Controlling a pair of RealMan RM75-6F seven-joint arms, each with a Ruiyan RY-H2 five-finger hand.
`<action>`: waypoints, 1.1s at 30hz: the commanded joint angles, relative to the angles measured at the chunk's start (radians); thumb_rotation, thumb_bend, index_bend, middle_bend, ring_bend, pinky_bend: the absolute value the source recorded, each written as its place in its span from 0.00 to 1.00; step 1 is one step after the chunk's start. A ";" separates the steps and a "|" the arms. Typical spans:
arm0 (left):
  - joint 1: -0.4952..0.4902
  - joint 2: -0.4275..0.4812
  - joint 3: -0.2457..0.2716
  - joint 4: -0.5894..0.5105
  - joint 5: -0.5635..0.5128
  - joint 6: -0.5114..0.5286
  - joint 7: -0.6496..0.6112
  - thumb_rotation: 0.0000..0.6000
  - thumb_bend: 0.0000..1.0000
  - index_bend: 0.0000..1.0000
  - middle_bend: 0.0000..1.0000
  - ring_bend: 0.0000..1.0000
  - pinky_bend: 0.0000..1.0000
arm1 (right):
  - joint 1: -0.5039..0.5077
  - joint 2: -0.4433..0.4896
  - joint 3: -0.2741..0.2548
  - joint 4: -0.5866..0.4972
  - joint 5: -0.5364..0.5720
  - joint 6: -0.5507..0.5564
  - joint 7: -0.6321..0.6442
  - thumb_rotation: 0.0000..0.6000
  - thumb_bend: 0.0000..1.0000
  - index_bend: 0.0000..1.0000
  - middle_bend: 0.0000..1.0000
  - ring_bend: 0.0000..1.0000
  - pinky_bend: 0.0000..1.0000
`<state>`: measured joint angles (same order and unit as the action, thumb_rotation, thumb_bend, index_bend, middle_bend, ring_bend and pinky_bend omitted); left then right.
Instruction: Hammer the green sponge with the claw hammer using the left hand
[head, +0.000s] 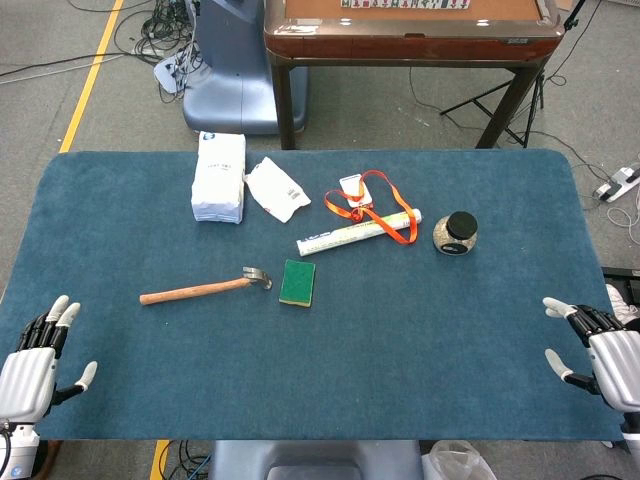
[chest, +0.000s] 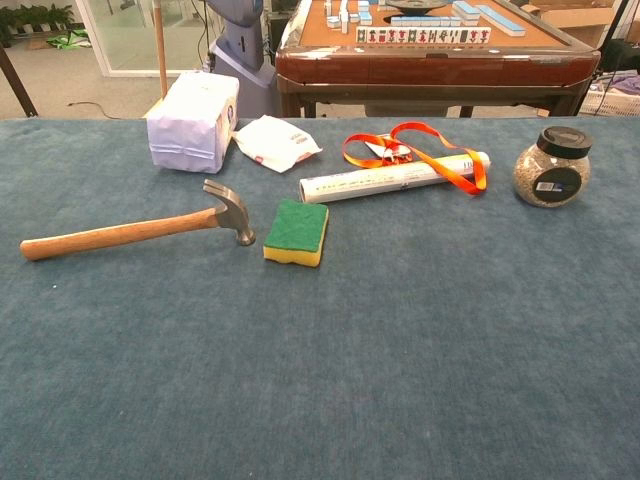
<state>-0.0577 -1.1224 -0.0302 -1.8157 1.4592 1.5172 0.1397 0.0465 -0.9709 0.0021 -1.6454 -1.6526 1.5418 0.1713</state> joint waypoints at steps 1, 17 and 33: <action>0.003 0.000 0.002 0.001 0.000 0.000 -0.002 1.00 0.28 0.04 0.00 0.03 0.05 | 0.006 -0.002 -0.002 0.000 -0.018 0.004 0.001 1.00 0.32 0.22 0.34 0.25 0.33; -0.123 0.023 -0.054 0.001 0.008 -0.150 -0.038 1.00 0.28 0.11 0.00 0.03 0.03 | 0.053 0.029 0.038 -0.051 -0.006 -0.020 -0.038 1.00 0.32 0.22 0.34 0.25 0.33; -0.413 -0.103 -0.177 -0.031 -0.390 -0.465 0.277 1.00 0.28 0.10 0.00 0.00 0.03 | 0.067 0.048 0.039 -0.054 0.020 -0.051 -0.029 1.00 0.32 0.22 0.34 0.25 0.33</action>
<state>-0.4196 -1.1895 -0.1821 -1.8443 1.1360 1.0882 0.3543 0.1144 -0.9229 0.0415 -1.7000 -1.6327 1.4906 0.1417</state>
